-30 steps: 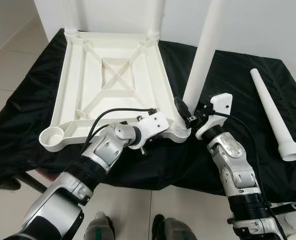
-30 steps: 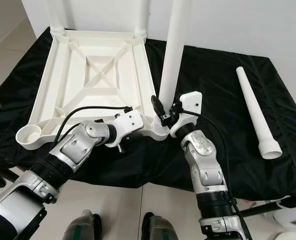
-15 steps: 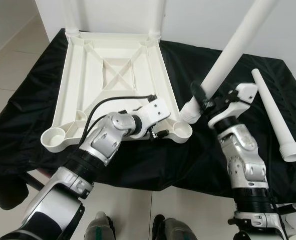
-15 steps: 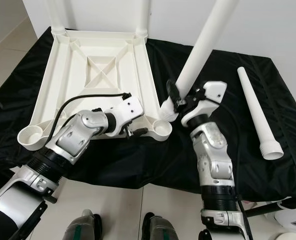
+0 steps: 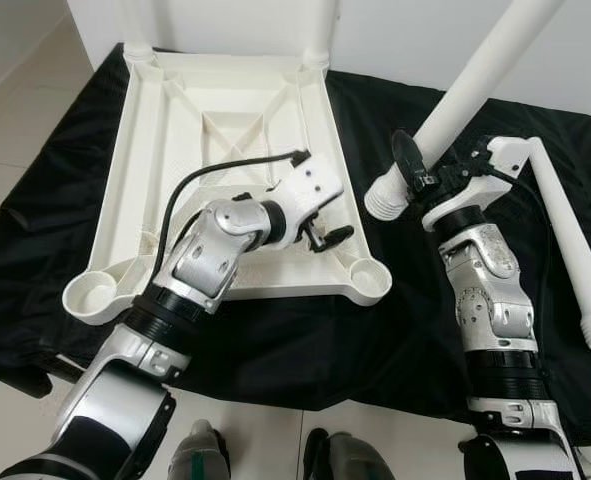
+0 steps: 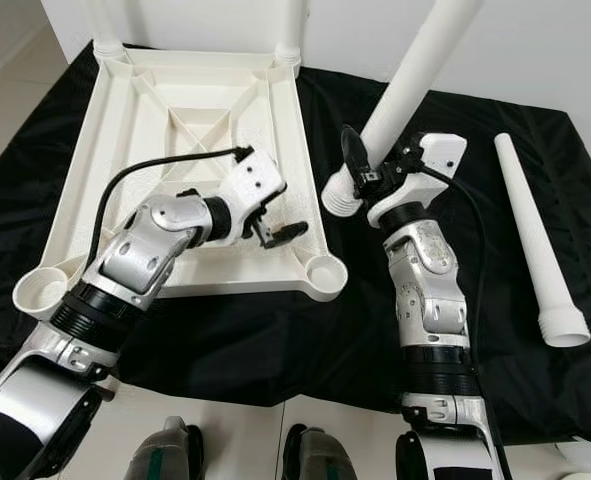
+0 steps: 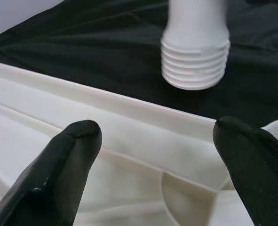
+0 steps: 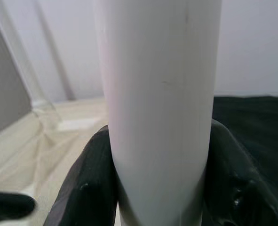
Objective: Building children table
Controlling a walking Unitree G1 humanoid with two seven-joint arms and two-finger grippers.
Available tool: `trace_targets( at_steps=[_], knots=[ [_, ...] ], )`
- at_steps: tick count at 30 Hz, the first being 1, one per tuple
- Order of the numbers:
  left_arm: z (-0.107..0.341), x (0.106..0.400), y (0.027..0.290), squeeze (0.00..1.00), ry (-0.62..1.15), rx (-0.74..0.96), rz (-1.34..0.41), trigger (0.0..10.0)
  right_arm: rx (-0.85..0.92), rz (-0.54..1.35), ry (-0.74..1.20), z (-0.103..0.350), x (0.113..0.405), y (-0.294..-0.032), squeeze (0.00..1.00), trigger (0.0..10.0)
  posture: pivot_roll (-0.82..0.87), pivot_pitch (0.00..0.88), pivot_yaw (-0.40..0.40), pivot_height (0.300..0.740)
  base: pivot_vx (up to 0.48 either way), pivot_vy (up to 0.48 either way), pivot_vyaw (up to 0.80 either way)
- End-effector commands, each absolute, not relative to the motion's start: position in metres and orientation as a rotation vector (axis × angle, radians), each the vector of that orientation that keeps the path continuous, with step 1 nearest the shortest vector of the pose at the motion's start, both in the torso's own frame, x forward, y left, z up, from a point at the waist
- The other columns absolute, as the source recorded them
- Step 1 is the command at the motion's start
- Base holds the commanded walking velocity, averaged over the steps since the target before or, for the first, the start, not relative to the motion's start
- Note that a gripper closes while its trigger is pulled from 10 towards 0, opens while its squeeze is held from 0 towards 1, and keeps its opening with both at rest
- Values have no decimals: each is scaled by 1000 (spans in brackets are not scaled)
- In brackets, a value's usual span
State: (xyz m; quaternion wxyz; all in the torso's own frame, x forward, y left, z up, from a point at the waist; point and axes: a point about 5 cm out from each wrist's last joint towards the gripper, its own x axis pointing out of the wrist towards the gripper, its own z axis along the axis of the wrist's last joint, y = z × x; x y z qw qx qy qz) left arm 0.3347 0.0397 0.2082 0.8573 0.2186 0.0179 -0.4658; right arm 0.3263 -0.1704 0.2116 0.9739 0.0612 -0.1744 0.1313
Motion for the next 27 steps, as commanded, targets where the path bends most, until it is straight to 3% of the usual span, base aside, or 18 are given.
trace_targets(
  at_steps=[1,21,27],
  knots=[
    [215,335,40,0,6,434,-935,10000,102,238,-353,213,329,-174,0,10000,49,47,-72,740,0,0,0],
    [250,340,47,0,-114,224,-801,10000,91,192,-357,215,336,-183,0,10000,48,42,-74,740,0,0,0],
    [260,342,55,0,-172,159,-685,10000,92,194,-334,212,336,-182,0,10000,45,43,-72,740,0,0,0]
  ],
)
